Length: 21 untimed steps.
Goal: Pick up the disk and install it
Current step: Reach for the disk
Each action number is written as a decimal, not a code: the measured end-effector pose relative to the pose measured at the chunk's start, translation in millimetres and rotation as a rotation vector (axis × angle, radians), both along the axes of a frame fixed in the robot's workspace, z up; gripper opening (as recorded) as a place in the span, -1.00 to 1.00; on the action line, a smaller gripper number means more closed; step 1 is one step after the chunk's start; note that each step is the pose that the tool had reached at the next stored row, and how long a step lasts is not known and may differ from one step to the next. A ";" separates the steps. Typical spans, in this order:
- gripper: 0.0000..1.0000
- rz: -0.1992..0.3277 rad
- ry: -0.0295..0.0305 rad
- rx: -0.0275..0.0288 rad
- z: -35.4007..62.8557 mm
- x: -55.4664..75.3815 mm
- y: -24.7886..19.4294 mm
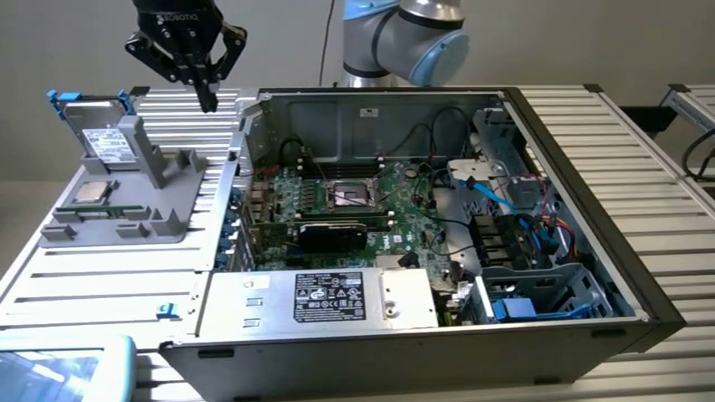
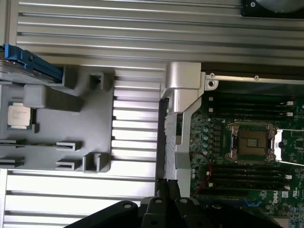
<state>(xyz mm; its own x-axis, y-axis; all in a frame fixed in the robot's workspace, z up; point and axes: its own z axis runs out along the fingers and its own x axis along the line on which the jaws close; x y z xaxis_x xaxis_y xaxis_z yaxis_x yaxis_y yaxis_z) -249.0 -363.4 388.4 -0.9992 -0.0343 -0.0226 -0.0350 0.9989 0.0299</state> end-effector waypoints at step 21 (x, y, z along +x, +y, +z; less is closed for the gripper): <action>-0.79 0.023 0.0009 -0.0042 -3.5 -66.8 9.0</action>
<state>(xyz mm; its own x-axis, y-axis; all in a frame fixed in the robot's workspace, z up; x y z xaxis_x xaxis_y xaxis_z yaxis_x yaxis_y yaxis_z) -315.8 -354.5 384.9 -0.9981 -0.0571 -0.0215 -0.0577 0.9980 0.0258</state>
